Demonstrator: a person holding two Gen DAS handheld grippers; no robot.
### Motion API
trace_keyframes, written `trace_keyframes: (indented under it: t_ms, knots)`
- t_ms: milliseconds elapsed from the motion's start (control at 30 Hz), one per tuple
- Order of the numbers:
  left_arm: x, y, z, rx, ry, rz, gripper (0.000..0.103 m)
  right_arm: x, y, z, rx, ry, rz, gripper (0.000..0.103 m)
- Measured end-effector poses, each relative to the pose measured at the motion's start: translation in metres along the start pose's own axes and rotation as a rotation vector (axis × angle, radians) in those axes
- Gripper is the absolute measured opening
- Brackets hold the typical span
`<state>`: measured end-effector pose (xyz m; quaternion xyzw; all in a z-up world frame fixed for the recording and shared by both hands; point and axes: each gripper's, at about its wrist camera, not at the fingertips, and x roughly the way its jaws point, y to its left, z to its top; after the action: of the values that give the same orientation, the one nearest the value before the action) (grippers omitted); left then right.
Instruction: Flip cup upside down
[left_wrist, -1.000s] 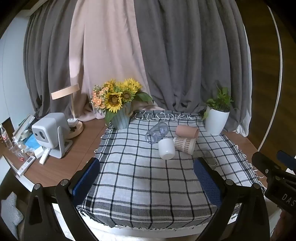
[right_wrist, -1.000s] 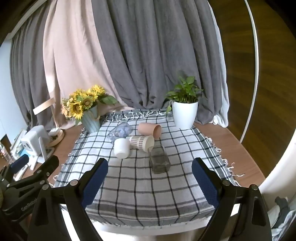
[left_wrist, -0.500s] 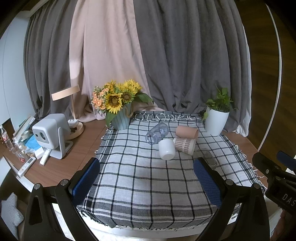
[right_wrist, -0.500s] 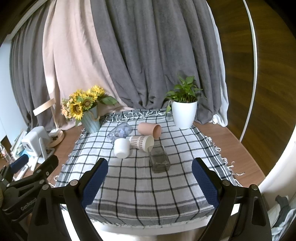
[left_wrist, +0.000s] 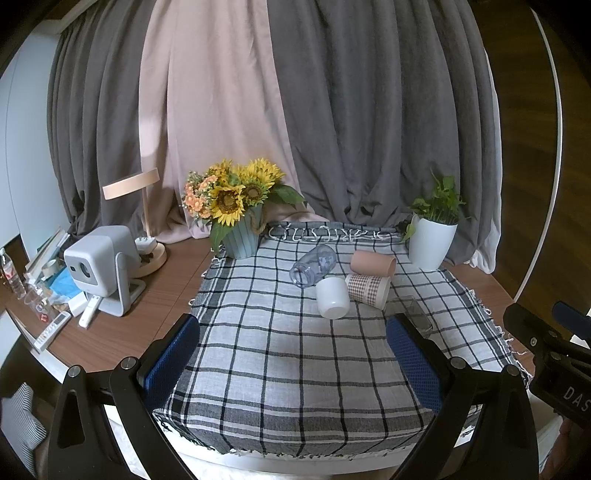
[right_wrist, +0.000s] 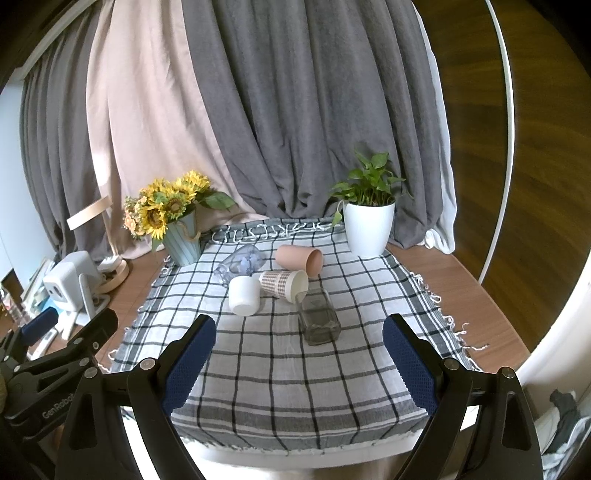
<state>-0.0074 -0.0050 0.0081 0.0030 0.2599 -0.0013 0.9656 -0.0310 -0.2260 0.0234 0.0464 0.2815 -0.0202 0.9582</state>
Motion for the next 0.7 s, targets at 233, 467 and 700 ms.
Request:
trace_keyframes:
  t_ms: [233, 467, 700]
  knots:
    - [-0.0007, -0.0004, 0.0003, 0.0, 0.0, -0.002, 0.103, 0.0017, 0.0002, 0.0, 0.002, 0.0, 0.0, 0.092]
    - [-0.001, -0.0007, 0.0, -0.001, 0.0, -0.002, 0.103, 0.0046, -0.0007, 0.0005, 0.001, -0.001, 0.0, 0.092]
    - [-0.002, -0.0019, 0.0002, -0.001, 0.0, -0.004, 0.103, 0.0042, 0.0017, -0.0003, 0.002, 0.0, -0.002, 0.092]
